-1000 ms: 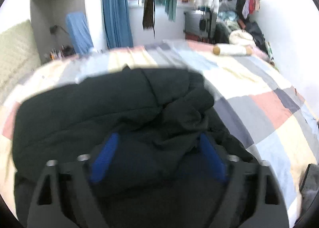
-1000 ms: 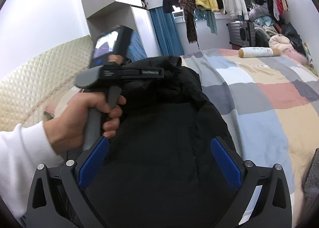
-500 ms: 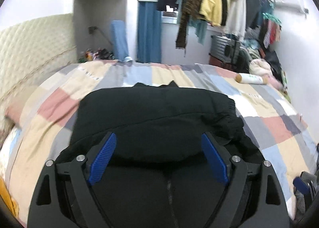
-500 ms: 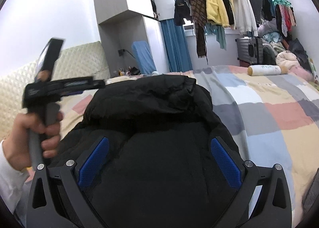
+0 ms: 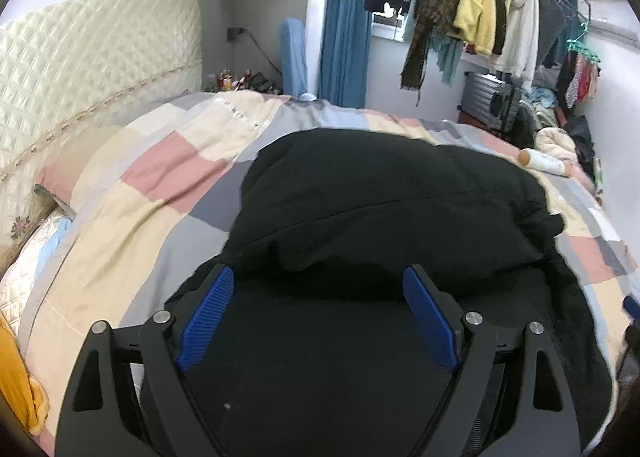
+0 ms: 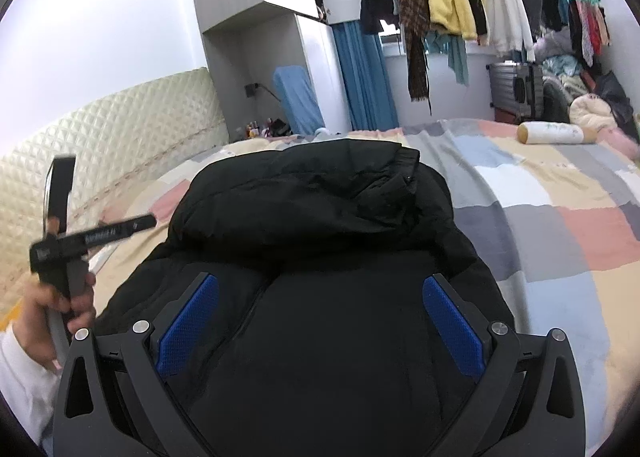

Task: Fold large clothes
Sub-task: 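Grasp the jacket hem with both grippers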

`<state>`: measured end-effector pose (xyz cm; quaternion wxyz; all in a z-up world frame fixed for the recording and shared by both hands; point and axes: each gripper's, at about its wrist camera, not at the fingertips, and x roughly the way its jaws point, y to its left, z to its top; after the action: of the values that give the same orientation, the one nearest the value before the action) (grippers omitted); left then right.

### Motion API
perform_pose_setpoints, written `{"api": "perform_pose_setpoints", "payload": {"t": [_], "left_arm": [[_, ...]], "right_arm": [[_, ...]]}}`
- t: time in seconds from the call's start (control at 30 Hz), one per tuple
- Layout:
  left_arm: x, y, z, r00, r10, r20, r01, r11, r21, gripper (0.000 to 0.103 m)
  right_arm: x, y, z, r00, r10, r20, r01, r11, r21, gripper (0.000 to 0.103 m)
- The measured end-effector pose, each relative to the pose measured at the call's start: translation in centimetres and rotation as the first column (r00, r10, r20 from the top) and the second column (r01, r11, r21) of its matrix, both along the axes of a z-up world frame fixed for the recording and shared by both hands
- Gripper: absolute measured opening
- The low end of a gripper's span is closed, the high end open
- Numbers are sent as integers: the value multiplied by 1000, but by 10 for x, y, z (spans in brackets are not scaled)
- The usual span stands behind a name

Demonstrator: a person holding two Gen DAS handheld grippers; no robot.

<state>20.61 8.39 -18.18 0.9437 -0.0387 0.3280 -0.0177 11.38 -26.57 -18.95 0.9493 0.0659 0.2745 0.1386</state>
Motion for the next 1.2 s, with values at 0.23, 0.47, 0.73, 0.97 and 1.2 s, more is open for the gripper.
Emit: {"api": "perform_pose_setpoints", "payload": {"t": [0.23, 0.47, 0.73, 0.97, 1.2], "left_arm": [[30, 18, -31, 997, 10, -73, -7, 999, 47, 94], [49, 21, -50, 996, 34, -77, -21, 987, 160, 102], [76, 20, -80, 989, 100, -111, -64, 954, 294, 102], [90, 43, -80, 979, 190, -75, -166, 955, 245, 103], [94, 91, -68, 954, 295, -53, -288, 951, 114, 103]], "right_arm": [[72, -11, -11, 999, -54, 6, 54, 996, -70, 100], [139, -28, -38, 992, -96, -87, 93, 995, -34, 93], [173, -35, -50, 990, -92, -109, 93, 996, 2, 59], [175, -12, -43, 997, -10, -80, 11, 1000, 10, 18], [174, 29, -12, 997, 68, 23, -67, 997, -39, 14]]}}
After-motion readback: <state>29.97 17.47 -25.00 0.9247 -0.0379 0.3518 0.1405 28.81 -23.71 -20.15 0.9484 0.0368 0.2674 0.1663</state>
